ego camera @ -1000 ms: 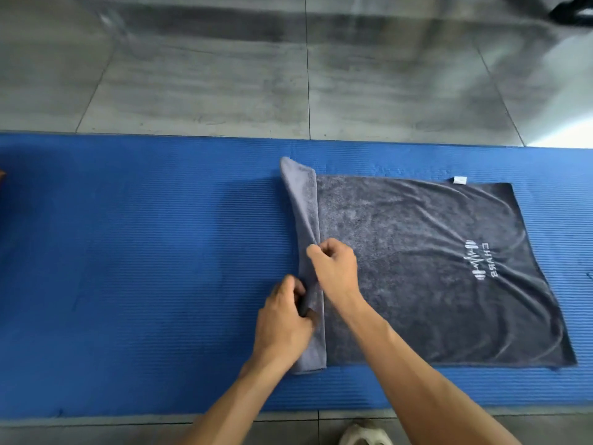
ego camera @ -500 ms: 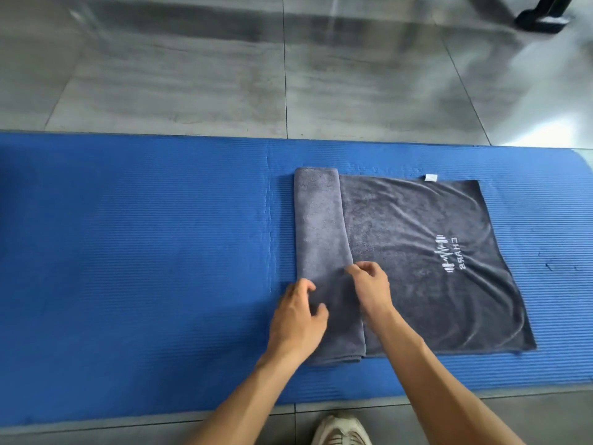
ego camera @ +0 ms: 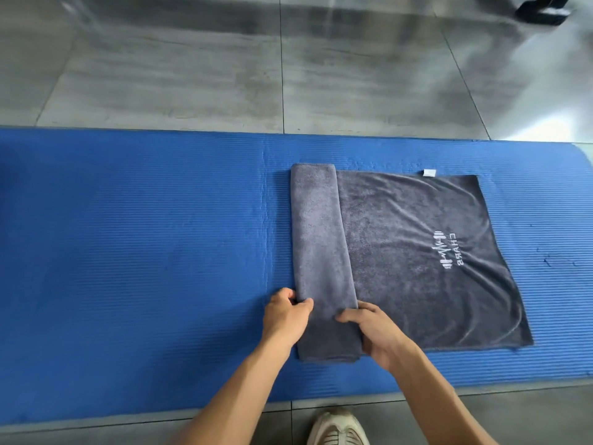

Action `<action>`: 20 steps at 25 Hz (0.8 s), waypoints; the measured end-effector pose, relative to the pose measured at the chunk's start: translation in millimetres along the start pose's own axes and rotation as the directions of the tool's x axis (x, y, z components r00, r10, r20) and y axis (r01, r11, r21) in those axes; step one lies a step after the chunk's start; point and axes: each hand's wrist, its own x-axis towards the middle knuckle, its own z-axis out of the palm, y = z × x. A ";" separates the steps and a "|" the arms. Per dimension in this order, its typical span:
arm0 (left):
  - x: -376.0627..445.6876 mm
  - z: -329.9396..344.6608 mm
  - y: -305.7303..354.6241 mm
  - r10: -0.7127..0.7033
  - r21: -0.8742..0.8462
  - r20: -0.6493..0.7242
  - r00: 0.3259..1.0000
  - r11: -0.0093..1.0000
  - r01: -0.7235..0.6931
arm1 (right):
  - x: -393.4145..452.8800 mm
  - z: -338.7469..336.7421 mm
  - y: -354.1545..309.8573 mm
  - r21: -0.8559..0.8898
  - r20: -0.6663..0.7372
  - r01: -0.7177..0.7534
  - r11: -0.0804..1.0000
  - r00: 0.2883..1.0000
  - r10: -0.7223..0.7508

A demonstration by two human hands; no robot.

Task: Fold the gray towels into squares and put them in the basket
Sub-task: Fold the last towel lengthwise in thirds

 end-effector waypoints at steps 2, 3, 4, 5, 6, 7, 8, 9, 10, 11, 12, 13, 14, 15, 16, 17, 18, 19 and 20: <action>-0.8 3.0 0.3 0.022 0.049 0.010 1.000 0.999 -0.023 | -0.1 3.0 5.6 0.026 0.021 0.016 1.000 1.000 -0.017; -1.2 3.3 1.0 0.026 0.039 0.024 0.999 0.999 -0.027 | 0.5 4.0 7.2 0.024 0.009 0.022 0.999 1.000 -0.022; -1.9 2.3 2.0 0.024 -0.005 0.037 0.999 1.000 -0.024 | 0.8 5.5 7.6 0.002 -0.007 0.021 1.000 1.000 -0.021; -2.4 0.7 2.7 0.011 -0.056 0.045 0.999 0.998 -0.008 | 0.0 6.9 6.4 -0.066 -0.027 0.020 0.998 0.999 -0.022; -2.4 -1.8 3.1 -0.002 -0.103 0.044 0.999 0.995 0.006 | -0.1 6.7 3.5 -0.206 -0.058 0.026 0.978 0.998 -0.039; -1.6 -5.5 3.3 -0.009 -0.125 0.031 0.999 0.992 0.013 | 0.7 5.9 -1.0 -0.393 -0.099 0.033 0.919 0.992 -0.078; 0.2 -11.5 3.5 -0.006 -0.127 0.010 1.000 0.992 0.007 | 2.6 5.7 -6.5 -0.578 -0.141 0.039 0.815 0.979 -0.146; 2.2 -20.2 3.7 0.000 -0.121 -0.018 1.000 0.993 -0.002 | 4.4 7.3 -12.5 -0.724 -0.178 0.039 0.689 0.954 -0.240; 5.0 -31.2 3.4 0.009 -0.107 -0.051 0.999 0.994 -0.014 | 7.2 10.2 -19.6 -0.818 -0.212 0.027 0.575 0.915 -0.344; 8.3 -42.2 2.7 0.021 -0.084 -0.081 0.996 0.996 -0.028 | 10.5 13.4 -27.6 -0.857 -0.228 0.029 0.514 0.874 -0.429; 11.6 -57.7 -0.4 0.031 -0.061 -0.115 0.993 0.997 -0.038 | 15.4 22.6 -36.7 -0.870 -0.210 0.063 0.489 0.850 -0.484; 16.2 -75.5 -5.3 0.036 -0.023 -0.143 0.989 0.999 -0.040 | 21.7 36.8 -47.7 -0.873 -0.168 0.117 0.473 0.839 -0.517; 18.7 -86.4 -7.7 0.044 0.024 -0.158 0.987 0.999 -0.041 | 28.2 45.5 -58.1 -0.868 -0.124 0.174 0.465 0.830 -0.543; 21.3 -98.3 -12.5 0.048 0.075 -0.186 0.981 0.997 -0.035 | 36.3 58.4 -70.6 -0.858 -0.067 0.241 0.454 0.823 -0.564; 23.4 -112.1 -19.0 0.058 0.113 -0.226 0.972 0.993 -0.033 | 47.7 74.2 -83.6 -0.835 -0.012 0.314 0.452 0.811 -0.585; 25.5 -122.9 -25.3 0.067 0.135 -0.261 0.963 0.990 -0.033 | 59.9 89.3 -98.4 -0.803 0.020 0.375 0.463 0.793 -0.609; 26.0 -130.5 -29.8 0.075 0.143 -0.281 0.957 0.989 -0.035 | 71.9 101.9 -114.1 -0.773 0.026 0.419 0.476 0.771 -0.637; 26.1 -135.1 -33.7 0.086 0.142 -0.289 0.953 0.989 -0.046 | 83.3 111.8 -129.4 -0.750 0.007 0.442 0.493 0.751 -0.661; 26.6 -137.0 -37.8 0.108 0.141 -0.288 0.951 0.988 -0.069 | 93.0 119.6 -144.7 -0.730 -0.024 0.452 0.513 0.733 -0.680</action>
